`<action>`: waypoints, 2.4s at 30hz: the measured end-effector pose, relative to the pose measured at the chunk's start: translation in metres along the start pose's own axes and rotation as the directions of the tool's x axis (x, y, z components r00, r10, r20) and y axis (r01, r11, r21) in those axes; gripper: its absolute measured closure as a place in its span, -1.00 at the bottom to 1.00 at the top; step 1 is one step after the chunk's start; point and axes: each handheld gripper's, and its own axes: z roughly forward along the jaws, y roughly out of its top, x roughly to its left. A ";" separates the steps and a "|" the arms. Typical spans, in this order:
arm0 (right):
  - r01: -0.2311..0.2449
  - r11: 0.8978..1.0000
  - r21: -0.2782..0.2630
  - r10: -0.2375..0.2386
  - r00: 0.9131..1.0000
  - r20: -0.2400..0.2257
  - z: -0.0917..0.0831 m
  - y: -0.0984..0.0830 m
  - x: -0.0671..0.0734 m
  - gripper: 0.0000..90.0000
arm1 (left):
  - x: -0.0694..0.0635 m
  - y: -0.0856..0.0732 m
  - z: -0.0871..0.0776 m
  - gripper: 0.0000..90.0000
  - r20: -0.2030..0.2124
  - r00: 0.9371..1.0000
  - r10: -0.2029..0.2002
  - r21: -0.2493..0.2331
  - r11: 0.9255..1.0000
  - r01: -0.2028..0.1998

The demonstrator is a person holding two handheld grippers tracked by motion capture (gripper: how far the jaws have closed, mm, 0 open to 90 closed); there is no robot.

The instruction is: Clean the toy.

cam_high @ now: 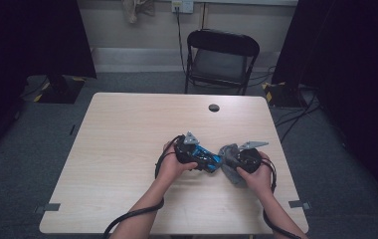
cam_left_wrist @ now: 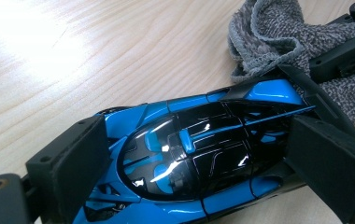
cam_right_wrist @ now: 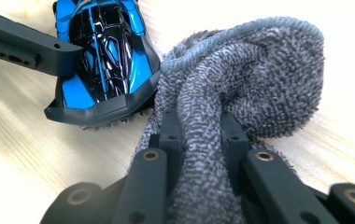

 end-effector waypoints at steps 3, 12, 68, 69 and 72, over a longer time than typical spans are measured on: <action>-0.002 1.000 0.007 0.002 1.000 0.009 0.000 0.000 -0.001 0.70 | 0.000 0.000 0.000 -0.86 0.000 1.000 0.002 0.003 1.000 -0.002; -0.004 1.000 0.020 0.003 0.999 0.051 0.001 0.004 -0.002 0.70 | 0.000 0.000 0.000 -0.86 0.001 1.000 0.001 0.002 1.000 -0.001; 0.089 0.996 0.025 -0.085 0.989 -0.119 -0.013 -0.017 0.034 0.71 | 0.003 0.001 -0.002 -0.87 -0.012 1.000 0.000 0.017 1.000 0.000; 0.085 0.996 0.025 -0.081 0.989 -0.121 -0.013 -0.017 0.034 0.71 | 0.003 0.001 -0.002 -0.87 -0.012 1.000 0.000 0.018 1.000 0.000; 0.081 0.997 0.019 -0.078 0.989 -0.129 -0.013 -0.019 0.035 0.71 | 0.003 0.001 -0.002 -0.87 -0.013 1.000 0.002 0.019 1.000 -0.002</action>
